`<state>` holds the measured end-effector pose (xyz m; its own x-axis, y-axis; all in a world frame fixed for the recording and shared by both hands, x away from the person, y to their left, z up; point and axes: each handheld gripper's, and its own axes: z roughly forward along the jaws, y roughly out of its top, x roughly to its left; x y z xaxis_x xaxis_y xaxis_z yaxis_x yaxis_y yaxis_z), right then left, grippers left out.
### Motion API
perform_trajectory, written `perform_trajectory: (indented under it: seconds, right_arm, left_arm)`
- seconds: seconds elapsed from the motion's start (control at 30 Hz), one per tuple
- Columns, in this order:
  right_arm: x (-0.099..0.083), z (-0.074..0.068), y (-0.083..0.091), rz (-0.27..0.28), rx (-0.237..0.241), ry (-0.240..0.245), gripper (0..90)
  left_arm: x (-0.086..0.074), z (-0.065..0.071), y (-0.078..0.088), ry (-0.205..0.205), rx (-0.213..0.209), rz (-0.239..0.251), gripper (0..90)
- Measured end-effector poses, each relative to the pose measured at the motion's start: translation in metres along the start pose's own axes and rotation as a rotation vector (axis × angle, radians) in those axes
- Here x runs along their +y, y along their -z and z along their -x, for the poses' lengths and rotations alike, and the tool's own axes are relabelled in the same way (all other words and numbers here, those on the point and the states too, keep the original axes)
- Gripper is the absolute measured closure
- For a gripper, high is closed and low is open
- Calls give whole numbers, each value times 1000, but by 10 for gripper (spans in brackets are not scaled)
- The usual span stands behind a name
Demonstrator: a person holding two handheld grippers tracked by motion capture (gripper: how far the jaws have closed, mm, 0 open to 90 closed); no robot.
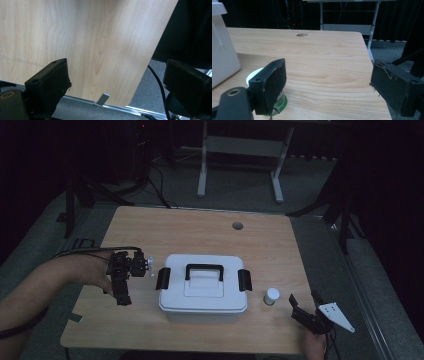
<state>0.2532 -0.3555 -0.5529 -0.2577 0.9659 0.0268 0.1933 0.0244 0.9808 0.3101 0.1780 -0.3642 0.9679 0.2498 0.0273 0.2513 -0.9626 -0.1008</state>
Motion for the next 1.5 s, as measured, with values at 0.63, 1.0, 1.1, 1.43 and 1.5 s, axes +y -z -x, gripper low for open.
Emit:
perform_trajectory:
  seconds: [0.63, 1.0, 1.1, 1.43, 1.5]
  right_arm:
    - [0, 1, 0, -3, 0, 0, 128]
    - [0, 1, 0, -5, 3, -1, 128]
    - [0, 1, -1, -6, 3, -1, 128]
    - [-1, 1, 0, -4, 4, -1, 128]
    - [-1, 1, 0, -5, 4, -1, 128]
  left_arm:
    - [52, -16, 30, -56, 11, 54, 60]
    - [81, -20, 37, -99, 24, 63, 68]
    - [88, -22, 39, -111, 23, 67, 68]
    - [109, -25, 40, -133, 44, 87, 68]
    - [112, -26, 40, -141, 37, 90, 68]
